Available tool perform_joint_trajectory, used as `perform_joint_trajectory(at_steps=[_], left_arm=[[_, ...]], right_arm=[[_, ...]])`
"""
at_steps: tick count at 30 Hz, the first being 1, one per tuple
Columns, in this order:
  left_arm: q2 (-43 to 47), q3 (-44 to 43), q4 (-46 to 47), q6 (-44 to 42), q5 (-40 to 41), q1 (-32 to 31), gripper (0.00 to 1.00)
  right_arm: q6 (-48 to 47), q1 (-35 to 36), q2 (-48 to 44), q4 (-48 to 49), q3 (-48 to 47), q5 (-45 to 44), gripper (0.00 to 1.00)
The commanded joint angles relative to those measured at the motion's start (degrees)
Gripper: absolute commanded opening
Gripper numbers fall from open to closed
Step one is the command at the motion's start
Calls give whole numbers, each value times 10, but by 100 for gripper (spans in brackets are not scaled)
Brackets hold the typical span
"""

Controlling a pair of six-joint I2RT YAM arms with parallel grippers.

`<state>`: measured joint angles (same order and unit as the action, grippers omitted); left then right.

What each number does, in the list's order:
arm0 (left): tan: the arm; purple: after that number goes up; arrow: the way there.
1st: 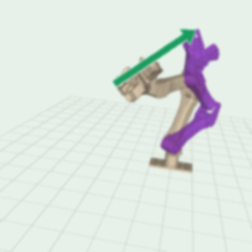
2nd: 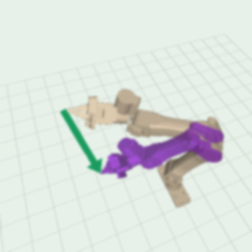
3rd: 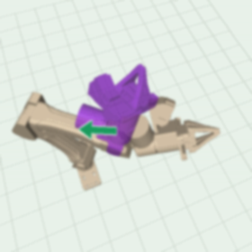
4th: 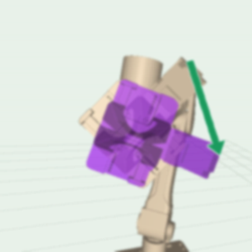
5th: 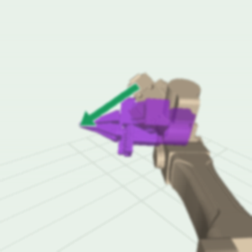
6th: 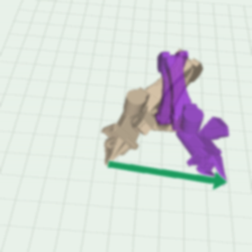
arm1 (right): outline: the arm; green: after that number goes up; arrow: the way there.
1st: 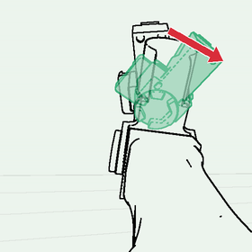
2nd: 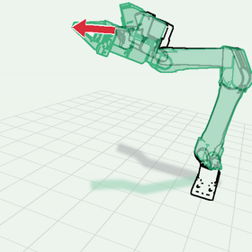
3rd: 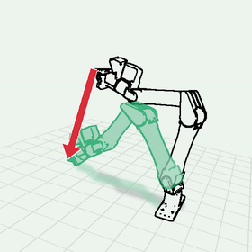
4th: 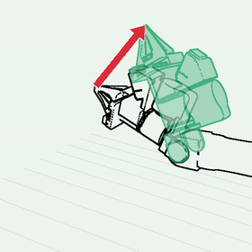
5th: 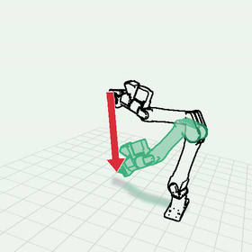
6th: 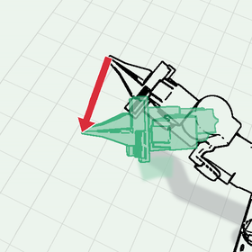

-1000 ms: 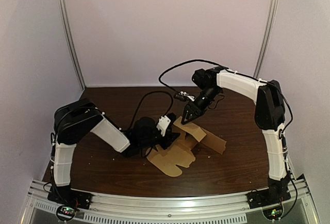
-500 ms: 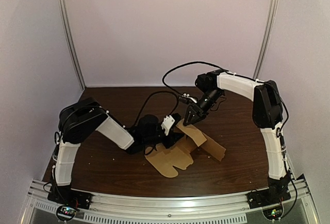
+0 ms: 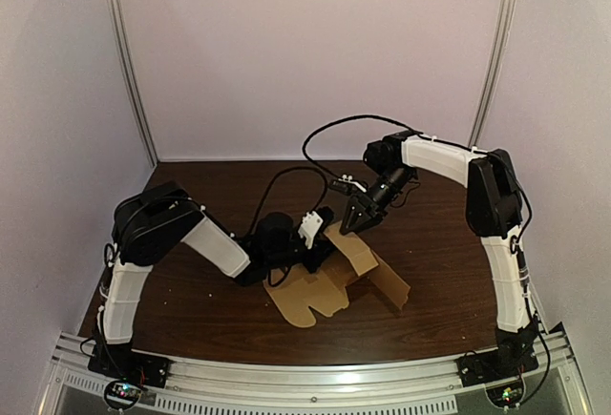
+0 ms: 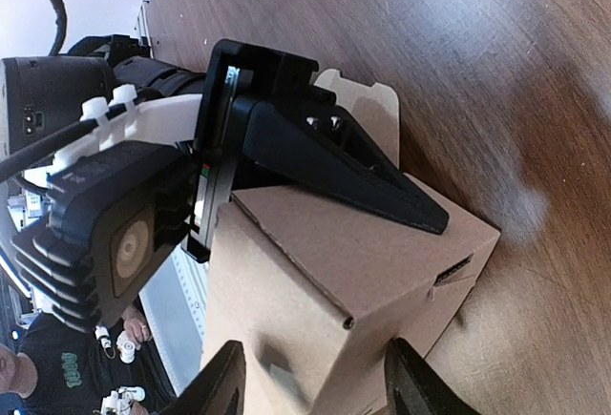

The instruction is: Fold the paper box

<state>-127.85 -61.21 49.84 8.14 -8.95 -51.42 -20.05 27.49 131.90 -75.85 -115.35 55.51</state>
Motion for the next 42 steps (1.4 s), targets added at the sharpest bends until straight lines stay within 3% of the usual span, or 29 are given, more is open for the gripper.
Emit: perform_joint_trajectory(at_steps=[1, 12, 15, 20, 24, 30, 34, 42], left_arm=[[-6, 9, 80, 46, -3, 4, 24], [0, 17, 83, 58, 25, 4, 16], [2, 21, 81, 79, 87, 1, 11], [21, 41, 90, 98, 223, -30, 13], [41, 36, 37, 123, 290, -43, 13], [51, 67, 105, 105, 209, -45, 24], [49, 62, 110, 82, 159, -45, 24], [45, 43, 56, 46, 161, -44, 21]], right_arm=[[-1, -3, 14, -8, 3, 24, 50], [12, -9, 27, -11, 5, 60, 51], [32, -9, 30, 0, 16, 83, 51], [46, -9, 33, 12, 41, 124, 53], [54, -10, 42, 15, 40, 150, 53], [60, -14, 43, 21, 40, 150, 53], [62, -19, 51, 20, 32, 149, 52], [60, -20, 60, 13, 22, 150, 52]])
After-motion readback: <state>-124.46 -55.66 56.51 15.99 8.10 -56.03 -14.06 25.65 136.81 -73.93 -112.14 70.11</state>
